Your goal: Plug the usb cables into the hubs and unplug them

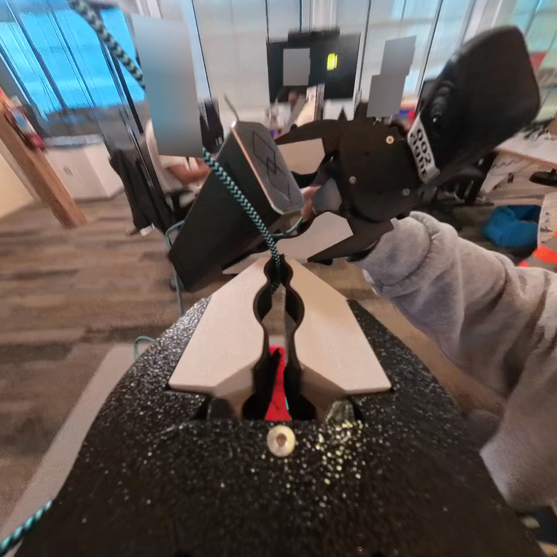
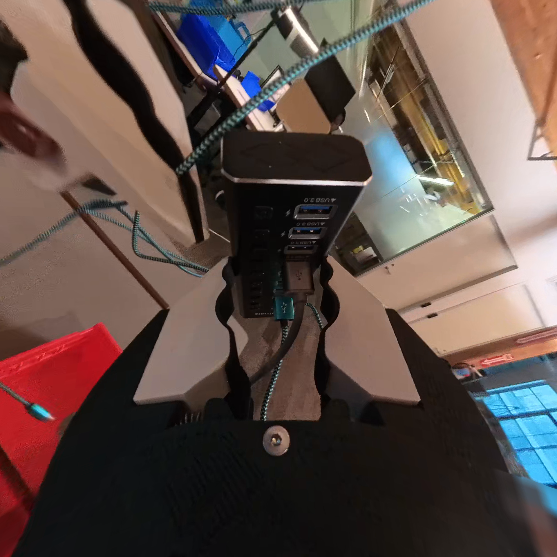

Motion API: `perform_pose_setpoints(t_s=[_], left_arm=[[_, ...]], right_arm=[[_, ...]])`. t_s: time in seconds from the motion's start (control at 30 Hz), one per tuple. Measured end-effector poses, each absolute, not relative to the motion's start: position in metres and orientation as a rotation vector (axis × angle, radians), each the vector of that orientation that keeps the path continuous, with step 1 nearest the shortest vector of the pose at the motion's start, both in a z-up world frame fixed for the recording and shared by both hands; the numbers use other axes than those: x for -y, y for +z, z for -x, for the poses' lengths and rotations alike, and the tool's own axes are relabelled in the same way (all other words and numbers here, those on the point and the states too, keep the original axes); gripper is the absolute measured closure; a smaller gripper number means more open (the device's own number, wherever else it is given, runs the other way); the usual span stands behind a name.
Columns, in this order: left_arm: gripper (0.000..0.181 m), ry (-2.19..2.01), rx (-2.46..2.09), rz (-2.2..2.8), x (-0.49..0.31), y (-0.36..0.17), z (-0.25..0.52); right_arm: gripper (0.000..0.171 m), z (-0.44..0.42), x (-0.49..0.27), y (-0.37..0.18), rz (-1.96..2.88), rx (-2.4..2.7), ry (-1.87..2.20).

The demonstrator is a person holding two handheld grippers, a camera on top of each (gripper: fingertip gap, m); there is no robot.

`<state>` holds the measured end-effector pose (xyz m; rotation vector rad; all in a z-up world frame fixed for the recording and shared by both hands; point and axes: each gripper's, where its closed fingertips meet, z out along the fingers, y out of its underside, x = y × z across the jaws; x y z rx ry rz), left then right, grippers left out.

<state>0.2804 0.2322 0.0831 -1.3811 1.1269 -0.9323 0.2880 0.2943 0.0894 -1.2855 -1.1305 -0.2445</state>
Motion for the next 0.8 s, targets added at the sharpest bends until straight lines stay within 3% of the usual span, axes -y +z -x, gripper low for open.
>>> perform_pose_setpoints(t_s=[0.27, 0.53, 0.7, 0.77, 0.8], left_arm=[[0.181, -0.553, -1.325, 1.794, -0.247, 0.0, -0.258], [0.181, -0.156, -1.465, 1.968, -0.24, -0.036, -0.208], [0.181, -0.259, -1.445, 1.987, -0.242, -0.045, -0.207], [0.181, -0.3, -1.42, 1.989, -0.245, -0.048, -0.205], [0.181, -0.32, -1.407, 1.983, -0.247, -0.049, -0.204]], right_arm=[[0.115, -0.3, -0.307, -0.052, 1.309, 1.34, -0.075], [0.115, -0.312, -0.3, -0.21, 1.718, 1.721, 0.0], [0.115, -0.32, -0.3, -0.269, 1.953, 1.817, 0.009], [0.116, -0.316, -0.292, -0.275, 2.024, 1.79, 0.133], [0.11, -0.309, -0.288, -0.267, 2.015, 1.75, 0.223]])
